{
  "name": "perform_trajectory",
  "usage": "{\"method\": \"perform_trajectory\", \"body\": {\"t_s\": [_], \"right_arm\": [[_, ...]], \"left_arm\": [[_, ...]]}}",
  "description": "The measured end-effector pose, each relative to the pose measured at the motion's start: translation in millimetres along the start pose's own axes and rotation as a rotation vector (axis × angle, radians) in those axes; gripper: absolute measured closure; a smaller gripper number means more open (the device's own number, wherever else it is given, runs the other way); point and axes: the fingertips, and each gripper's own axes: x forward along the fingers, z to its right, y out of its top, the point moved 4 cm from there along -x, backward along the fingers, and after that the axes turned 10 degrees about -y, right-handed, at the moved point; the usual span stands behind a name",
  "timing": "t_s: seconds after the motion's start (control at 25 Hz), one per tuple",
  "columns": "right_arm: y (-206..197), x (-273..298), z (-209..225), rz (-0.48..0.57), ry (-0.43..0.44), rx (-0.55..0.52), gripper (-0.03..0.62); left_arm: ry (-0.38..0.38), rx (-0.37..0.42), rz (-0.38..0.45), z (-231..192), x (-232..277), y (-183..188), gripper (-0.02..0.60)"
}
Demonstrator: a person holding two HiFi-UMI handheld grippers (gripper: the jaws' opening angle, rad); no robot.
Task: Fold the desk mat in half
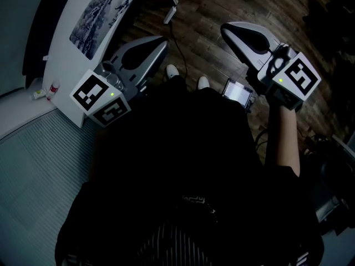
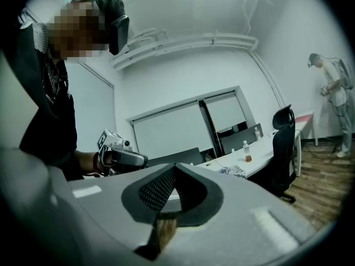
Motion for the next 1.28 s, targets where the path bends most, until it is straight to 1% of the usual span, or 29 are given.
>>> {"method": "perform_trajectory", "body": {"t_s": [0.12,0.24,0.48,0.68,0.8,1.0,1.2,1.28], "right_arm": [[3.1,0.1,-0.1,0.004,-0.014,-0.021,0.590],[8.1,-0.6,-0.8,0.006,-0.041,-0.037,0.591],[15.1,36.4,3.6,-0.017,-0.115,-0.046,0.591],[32.2,55.8,0.7,-0.014,-0.152,-0.068,0.590],[42.6,85.9,-6.4,-0.032,-0.155,-0.100,0.591],[46.5,155.7,-21.2,-0.090,-0.144,-0.160,0.590],[77.6,176.6,-38.9,-0.110,-0.141,-0.210,0.589],[80.5,196.4,-44.5,-0.123,-0.130,-0.221,0.589]], "left_arm": [[-0.020,-0.002,0.009,-1.0,2.7,-0.8,0.574],[-0.061,0.002,0.008,-1.3,10.6,1.8,0.574],[-0.136,0.024,0.018,-49.4,5.6,20.3,0.574],[-0.173,0.031,0.026,-62.0,-5.9,31.9,0.574],[-0.179,0.022,0.035,-84.0,-24.5,36.8,0.574],[-0.179,0.008,0.070,-135.5,-65.0,36.0,0.574],[-0.182,-0.002,0.079,-137.8,-84.0,55.5,0.574],[-0.184,-0.009,0.094,-150.4,-96.4,56.5,0.574]]}}
